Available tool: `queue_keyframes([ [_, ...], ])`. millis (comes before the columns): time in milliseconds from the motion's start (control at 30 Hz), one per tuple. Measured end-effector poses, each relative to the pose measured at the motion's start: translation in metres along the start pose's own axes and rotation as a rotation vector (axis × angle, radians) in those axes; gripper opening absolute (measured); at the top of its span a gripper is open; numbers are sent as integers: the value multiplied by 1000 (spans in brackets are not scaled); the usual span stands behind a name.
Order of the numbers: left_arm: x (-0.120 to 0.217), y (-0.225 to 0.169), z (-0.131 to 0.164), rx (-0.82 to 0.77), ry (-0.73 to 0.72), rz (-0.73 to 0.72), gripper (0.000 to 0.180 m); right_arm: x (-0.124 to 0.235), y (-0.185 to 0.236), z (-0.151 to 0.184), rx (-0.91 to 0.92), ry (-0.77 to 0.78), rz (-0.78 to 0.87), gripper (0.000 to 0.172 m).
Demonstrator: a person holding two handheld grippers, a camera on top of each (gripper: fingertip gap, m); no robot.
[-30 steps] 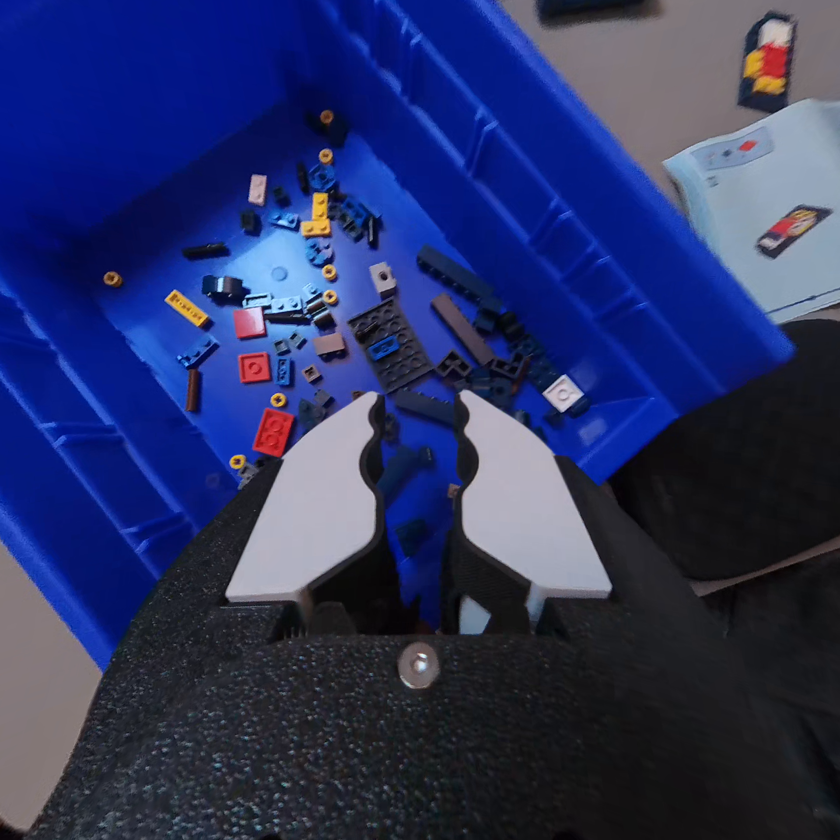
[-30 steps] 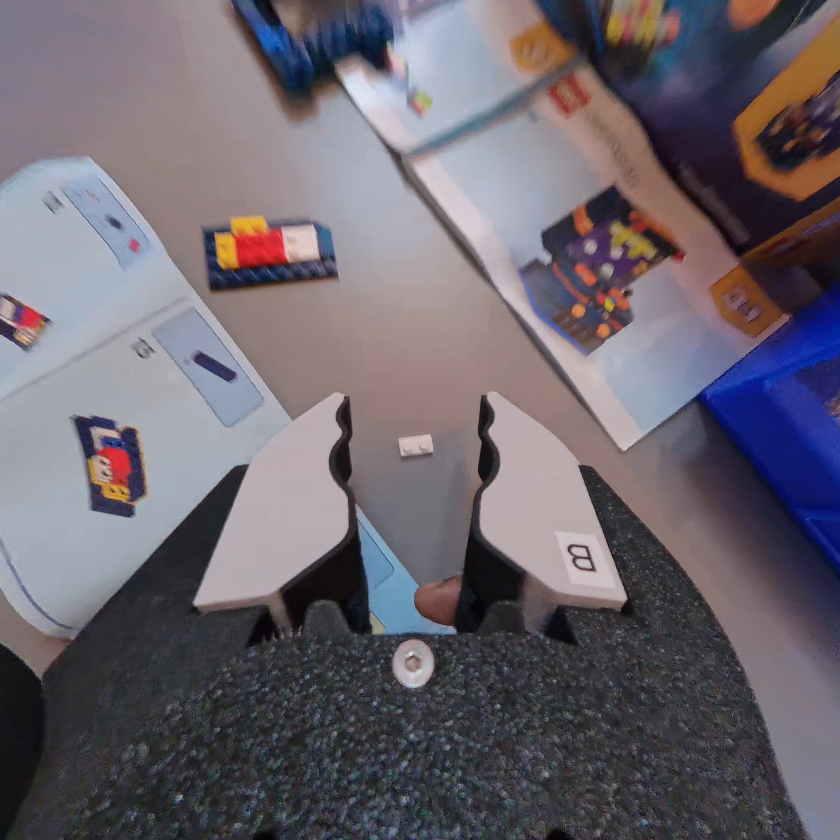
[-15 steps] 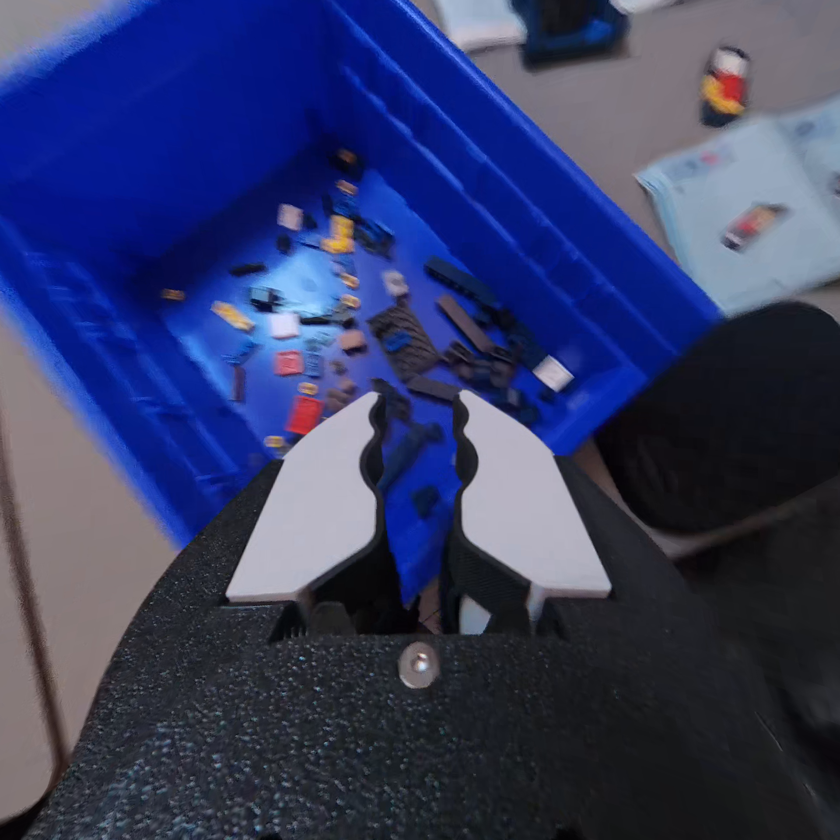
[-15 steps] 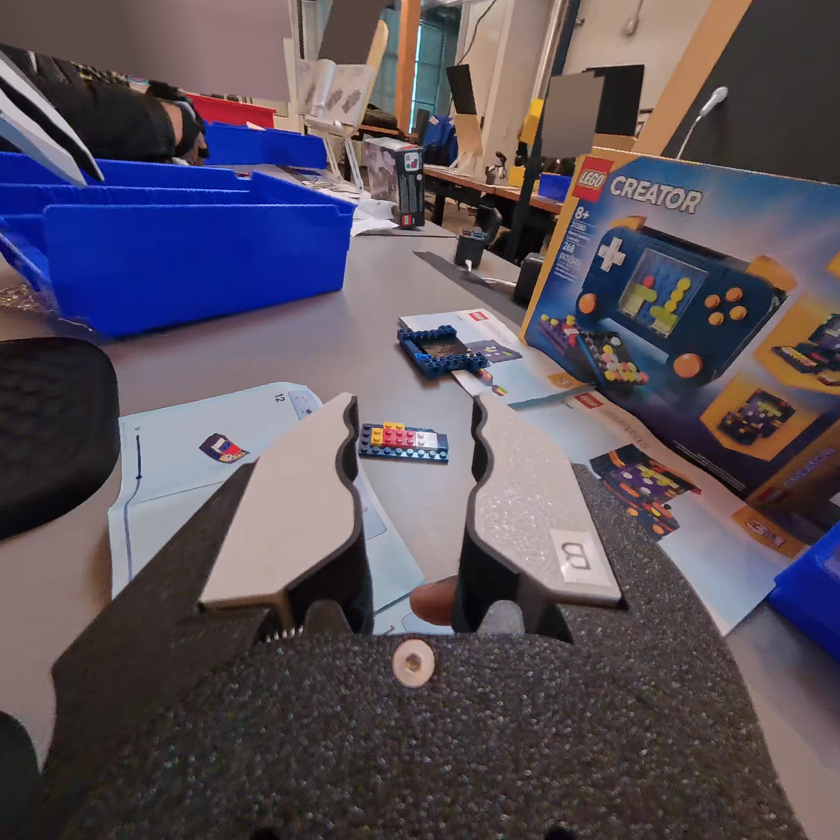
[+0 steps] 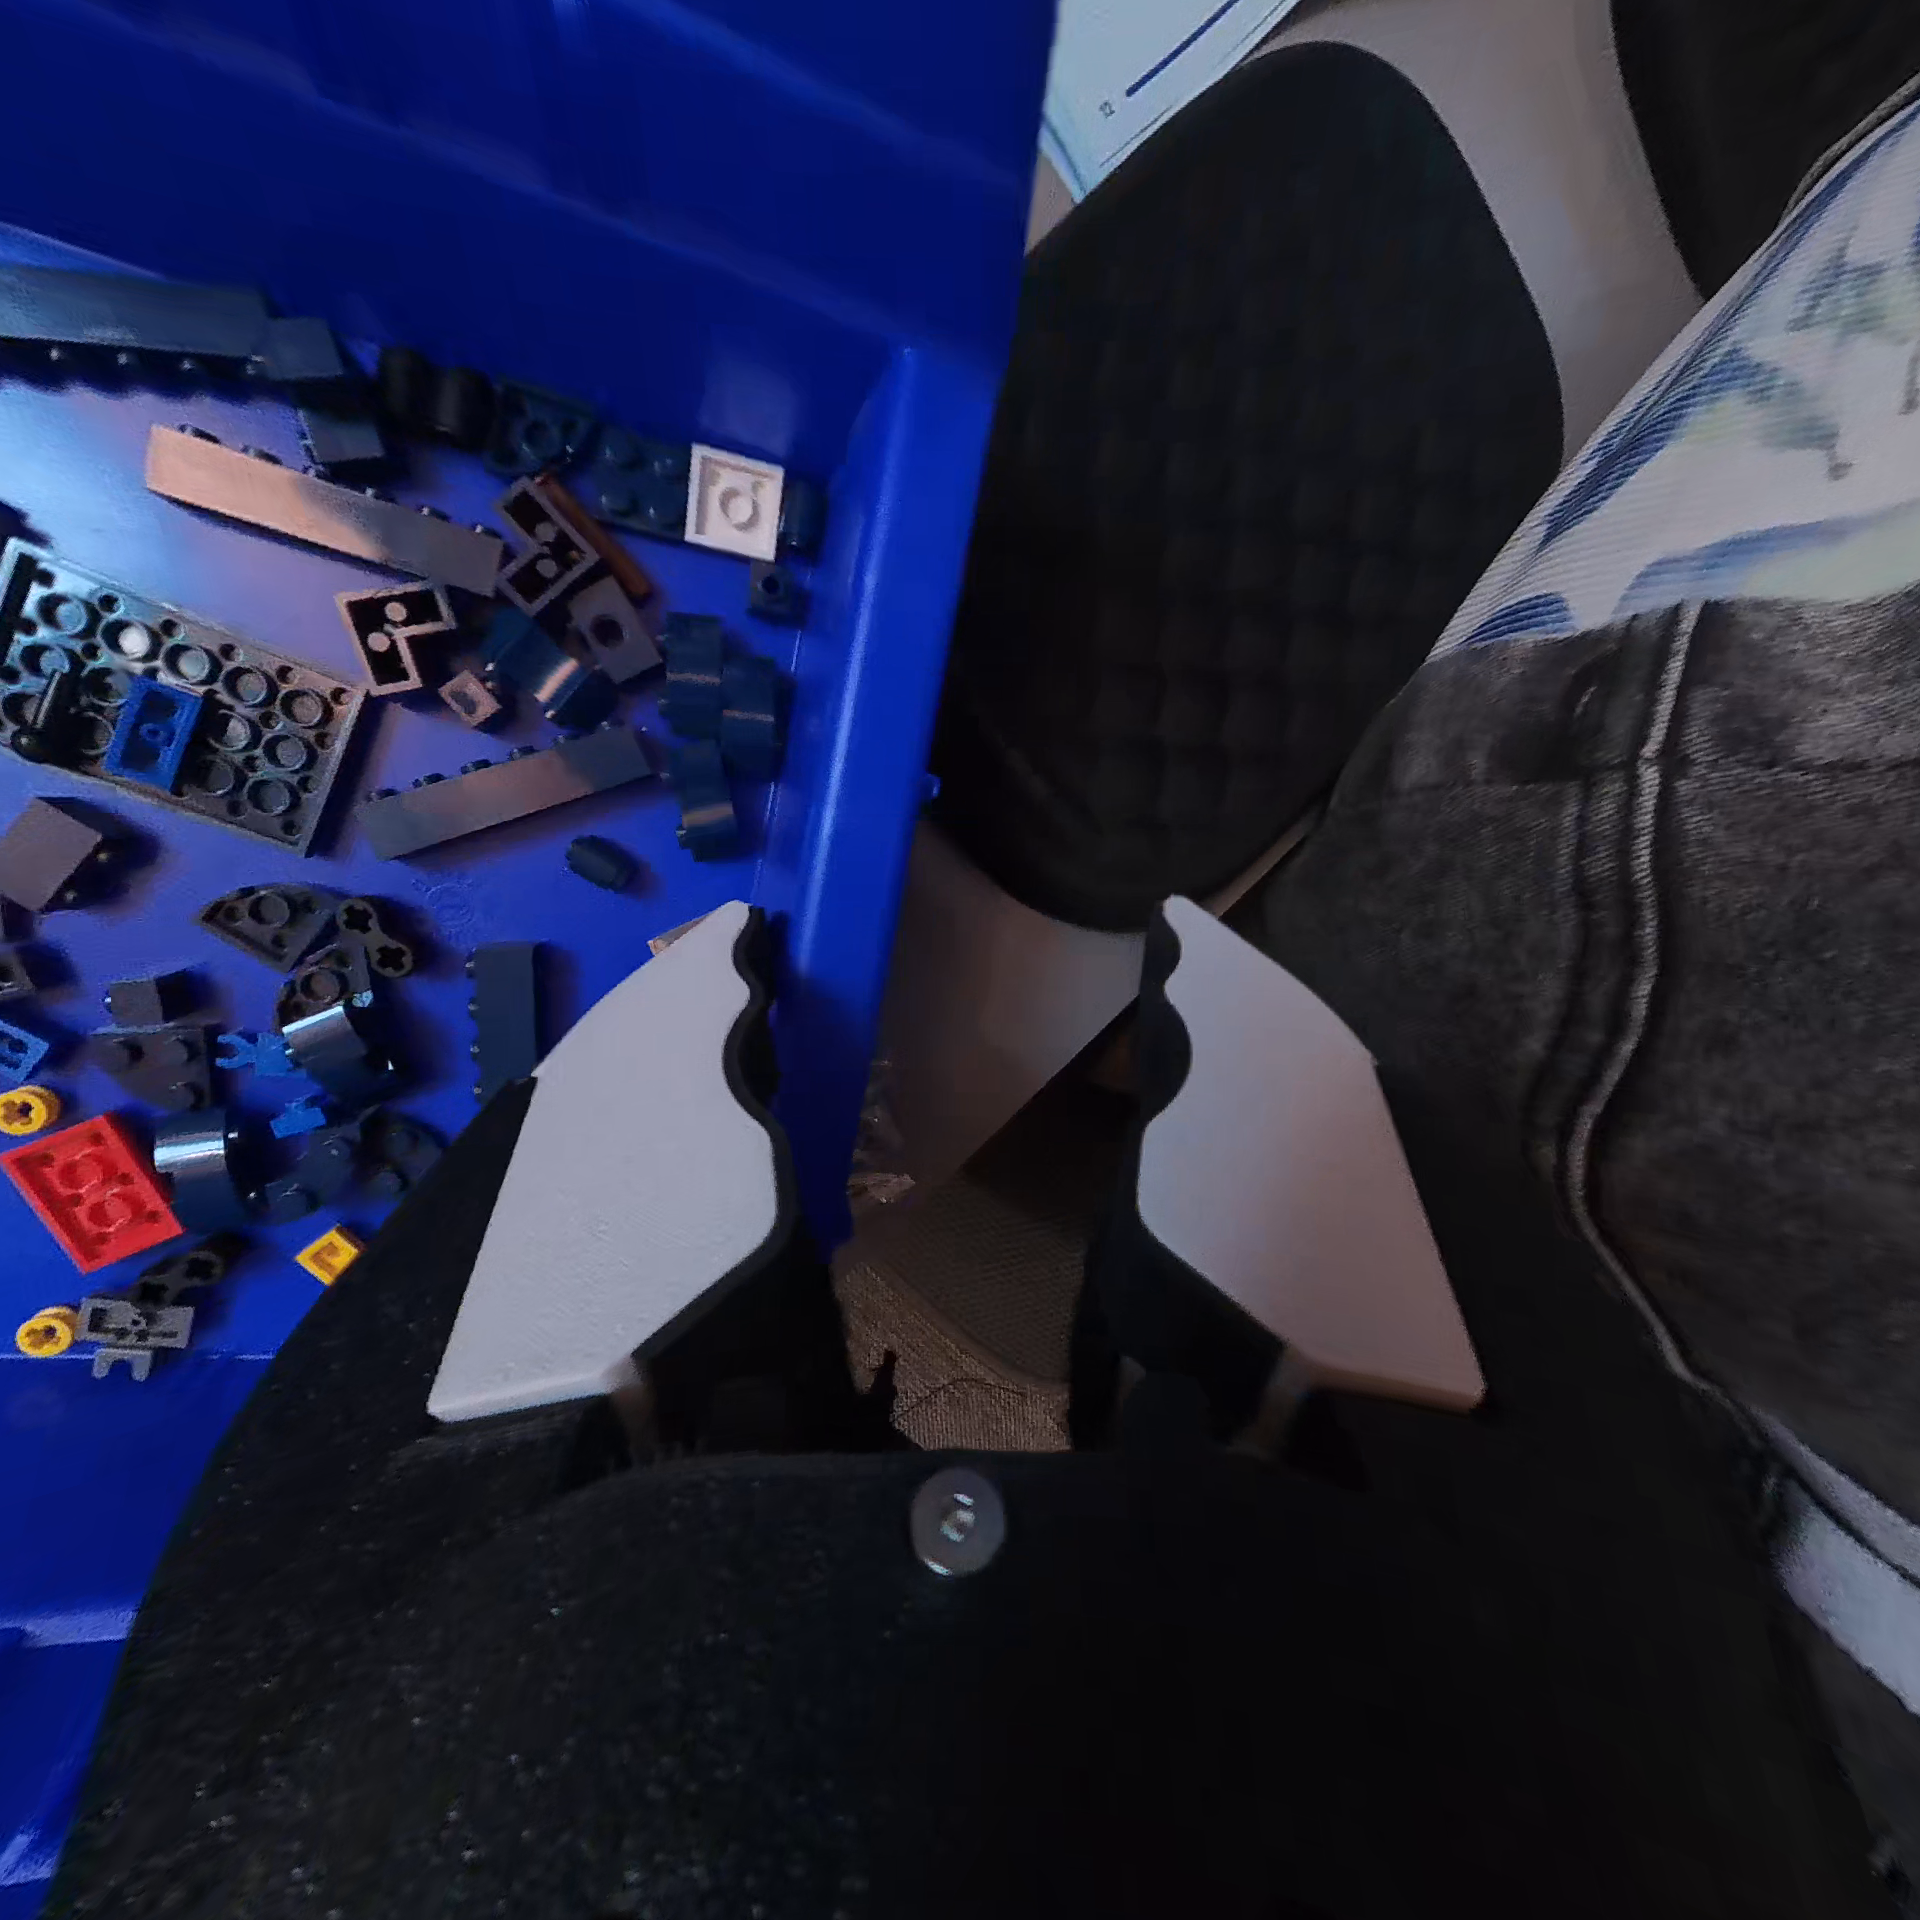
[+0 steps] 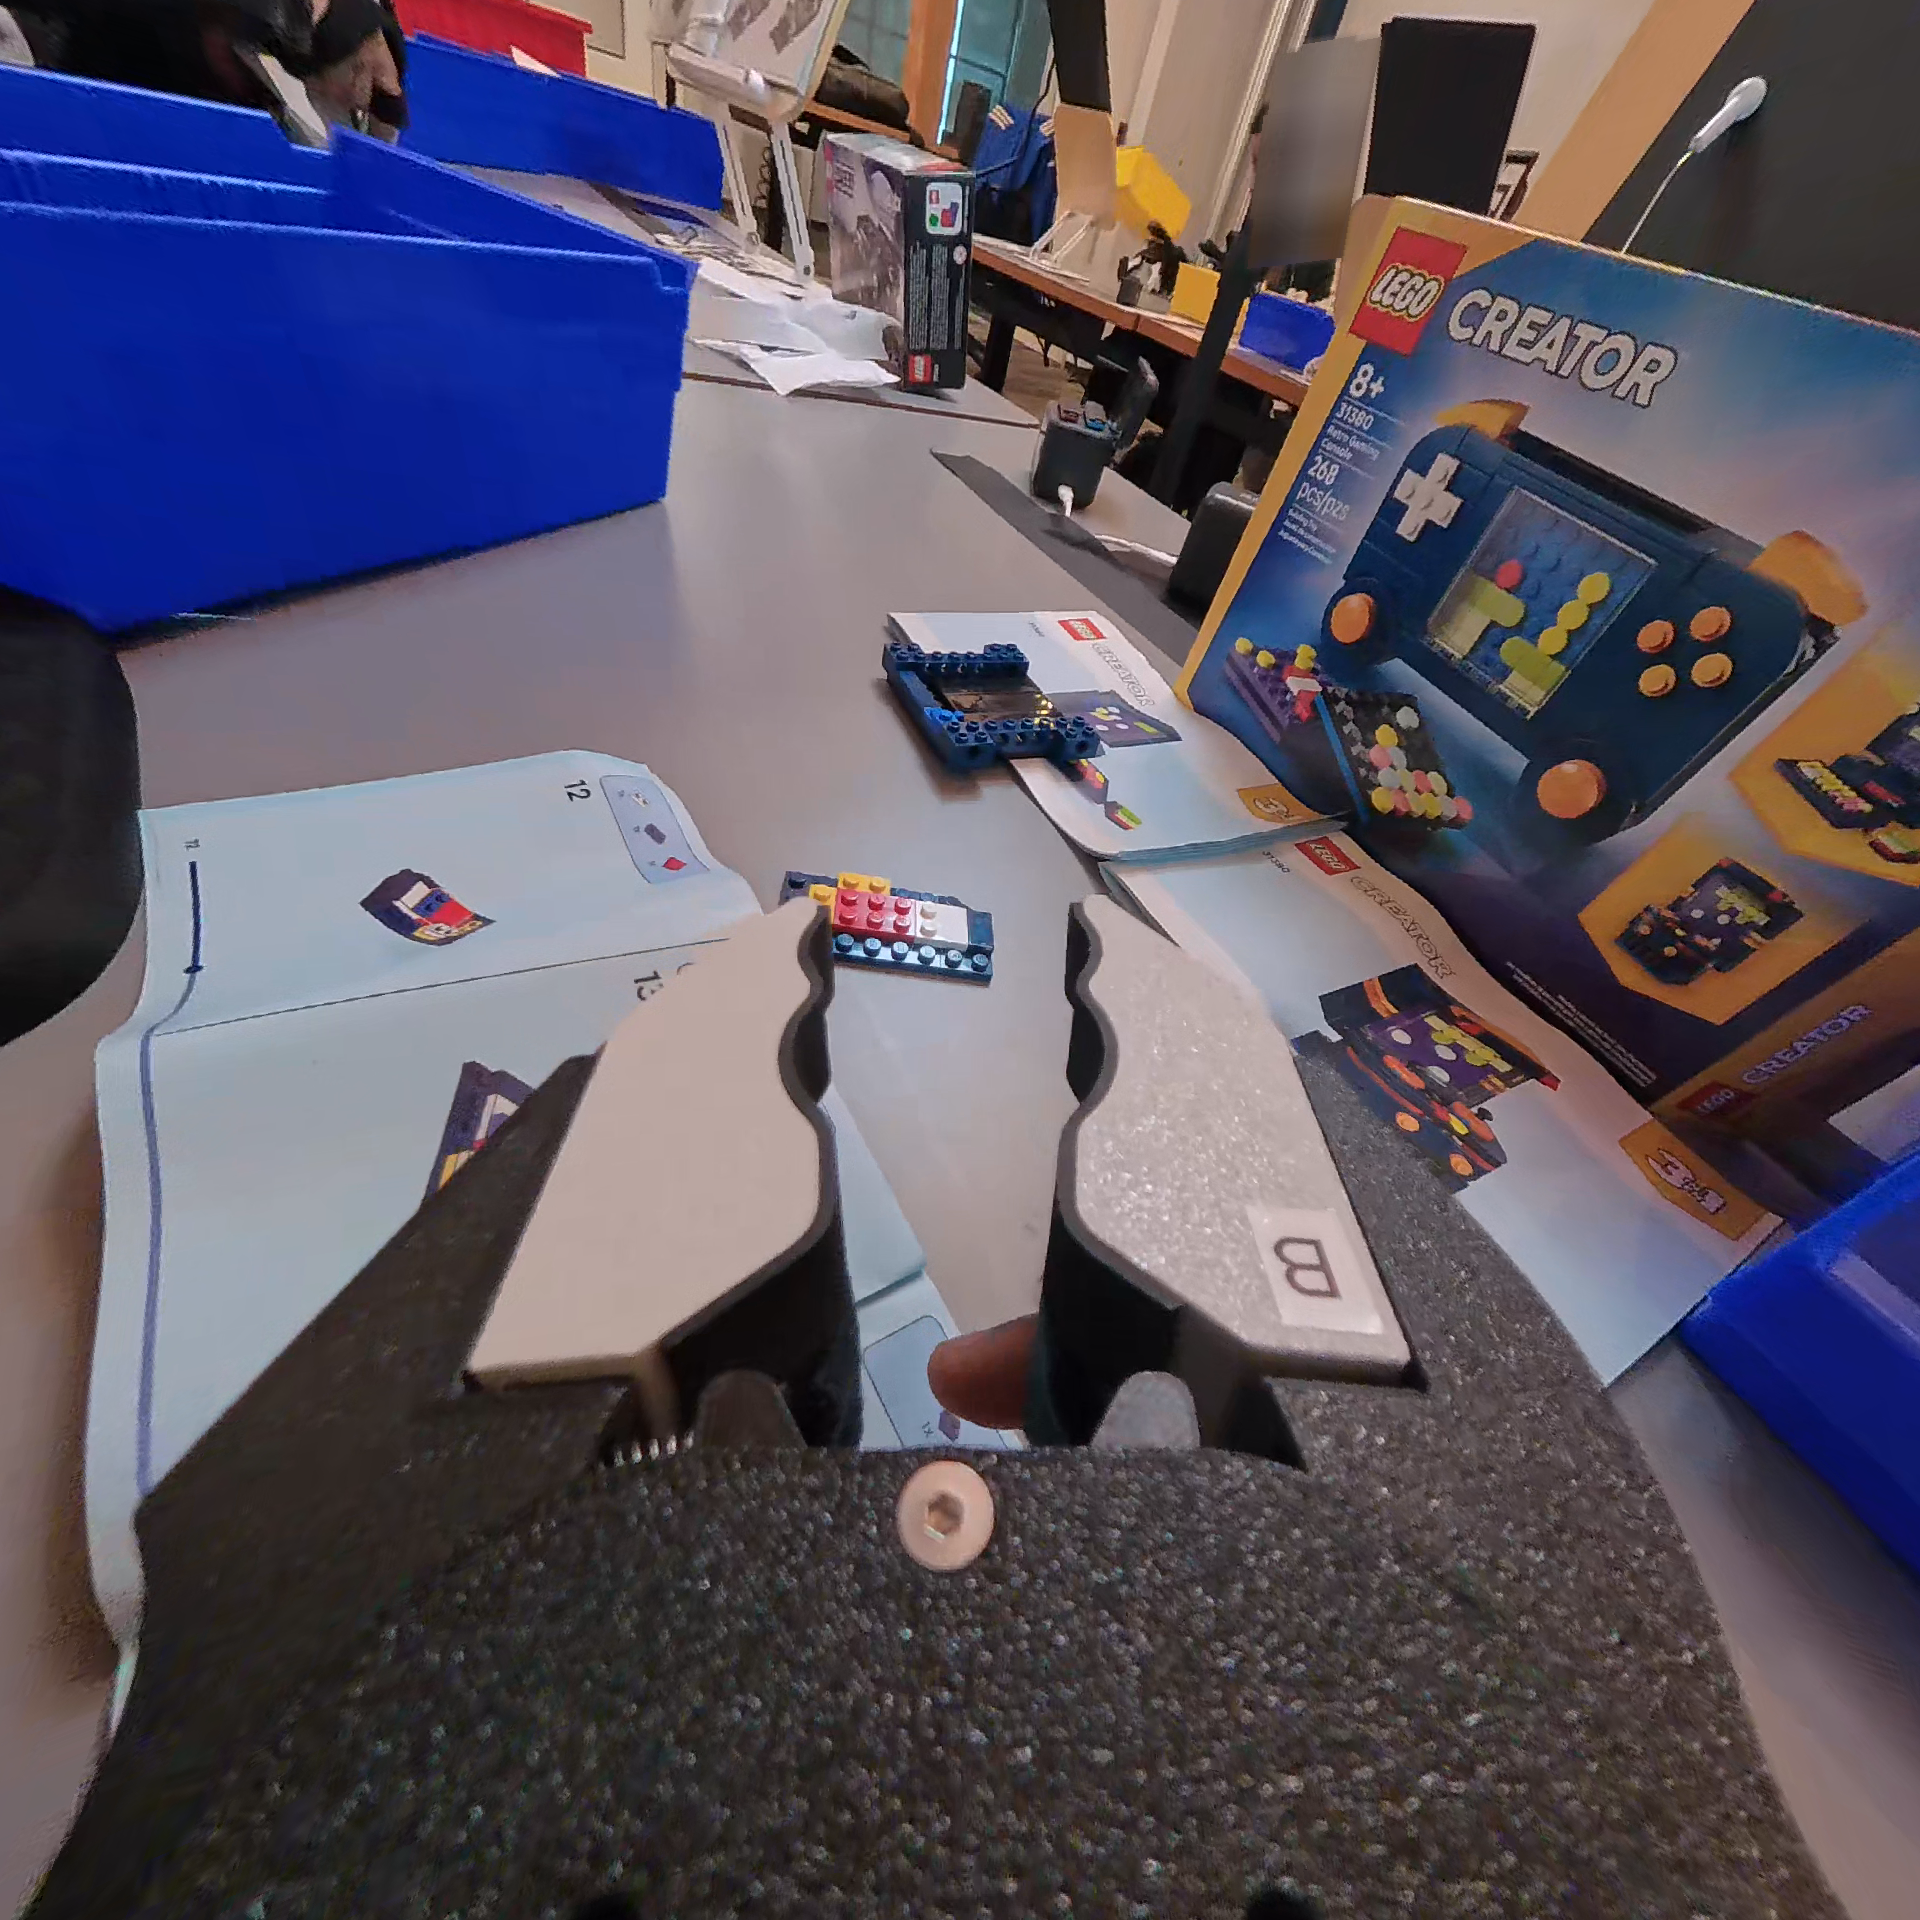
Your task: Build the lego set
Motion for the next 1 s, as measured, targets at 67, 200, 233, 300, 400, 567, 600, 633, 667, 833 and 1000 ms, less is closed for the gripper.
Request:
queue_keyframes([
  [67,-1,-4,-2,5,-13,-5,73,-1,1,0,4,3,-6,43],
  [200,15,-6,-16,81,-168,28,60,-1,4,1,28,5,-15,42],
  [233,30,-11,-26,67,-271,60,50,-1,4,0,34,4,-16,42],
  [300,63,-11,-39,33,-430,31,49,-1,4,1,38,5,-18,42],
  [400,94,25,-28,35,-412,-263,50,-2,4,1,39,9,-22,42],
  [567,106,63,-15,49,-315,-413,55,-2,5,2,51,15,-21,42],
  [600,104,66,-15,40,-295,-409,57,-2,5,3,53,17,-21,42],
  [633,103,70,-13,25,-272,-408,61,-2,5,3,53,16,-21,42],
  [667,103,77,-10,21,-253,-427,64,-2,5,2,53,14,-21,42],
  [833,127,107,-5,90,-382,-347,65,-1,5,1,46,3,-27,42],
  [1000,125,128,-2,103,-315,-324,63,1,5,1,44,-9,-31,42],
])
Point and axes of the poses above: each gripper's, where its closed fingertips meet, x back along the fingers, z out of its underside, y = z × x across the jaws, the point moved 2 cm from there along x, back along the fingers, and after that the axes turned 7 degrees about y, right-handed, at the moved point
